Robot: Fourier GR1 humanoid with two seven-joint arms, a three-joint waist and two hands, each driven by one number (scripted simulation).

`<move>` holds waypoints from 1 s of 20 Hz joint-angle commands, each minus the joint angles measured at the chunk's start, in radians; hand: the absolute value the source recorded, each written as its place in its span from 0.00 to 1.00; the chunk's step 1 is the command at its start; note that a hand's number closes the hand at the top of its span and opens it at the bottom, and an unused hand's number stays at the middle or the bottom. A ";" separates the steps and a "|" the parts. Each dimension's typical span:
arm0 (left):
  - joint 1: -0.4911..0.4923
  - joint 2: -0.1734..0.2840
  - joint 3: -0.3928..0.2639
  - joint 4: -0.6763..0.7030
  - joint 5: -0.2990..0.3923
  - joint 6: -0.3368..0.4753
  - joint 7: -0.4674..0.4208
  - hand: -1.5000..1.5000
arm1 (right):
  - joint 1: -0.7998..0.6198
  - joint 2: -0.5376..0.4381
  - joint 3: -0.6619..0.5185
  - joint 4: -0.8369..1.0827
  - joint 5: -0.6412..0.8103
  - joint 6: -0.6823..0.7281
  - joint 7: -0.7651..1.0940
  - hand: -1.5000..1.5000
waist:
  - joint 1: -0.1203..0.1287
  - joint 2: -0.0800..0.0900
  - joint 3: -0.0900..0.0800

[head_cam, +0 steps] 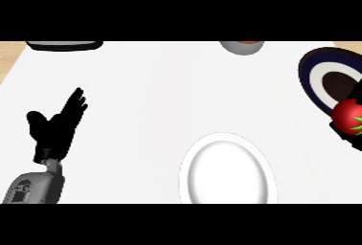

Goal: Pick the tomato from the plate and place it in the plate

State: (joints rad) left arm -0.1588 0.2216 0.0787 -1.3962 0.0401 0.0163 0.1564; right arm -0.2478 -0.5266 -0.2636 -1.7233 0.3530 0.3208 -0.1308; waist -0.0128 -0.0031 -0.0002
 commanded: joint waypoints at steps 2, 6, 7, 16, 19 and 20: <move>-0.003 -0.020 -0.024 -0.062 -0.020 0.026 0.046 0.50 | 0.022 -0.001 -0.164 -0.006 -0.056 -0.056 0.068 1.00 | 0.003 -0.001 0.001; 0.033 -0.012 -0.011 -0.043 -0.008 -0.009 -0.005 0.50 | -0.161 -0.080 -0.200 0.286 -0.087 -0.022 0.092 1.00 | 0.027 0.005 0.000; 0.045 -0.049 -0.030 -0.047 -0.022 0.019 -0.007 0.50 | -0.090 -0.066 -0.223 0.295 -0.093 -0.030 0.025 1.00 | 0.019 0.004 0.001; 0.011 0.010 0.015 -0.030 0.018 -0.056 -0.008 0.50 | -0.298 -0.202 -0.234 0.901 0.026 -0.152 -0.235 1.00 | 0.046 0.013 0.002; -0.041 -0.027 -0.017 0.028 -0.025 -0.025 -0.017 0.50 | -0.365 -0.261 -0.229 1.069 0.039 -0.137 -0.322 1.00 | 0.038 0.015 0.002; -0.034 -0.014 -0.006 -0.021 -0.009 -0.027 0.021 0.50 | -0.394 -0.281 -0.230 1.128 0.062 -0.164 -0.344 1.00 | 0.060 0.020 0.004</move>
State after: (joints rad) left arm -0.1772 0.2057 0.0720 -1.4101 0.0318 -0.0099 0.1649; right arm -0.5761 -0.7437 -0.4893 -0.8074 0.3706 0.1908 -0.3588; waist 0.0280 0.0102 0.0018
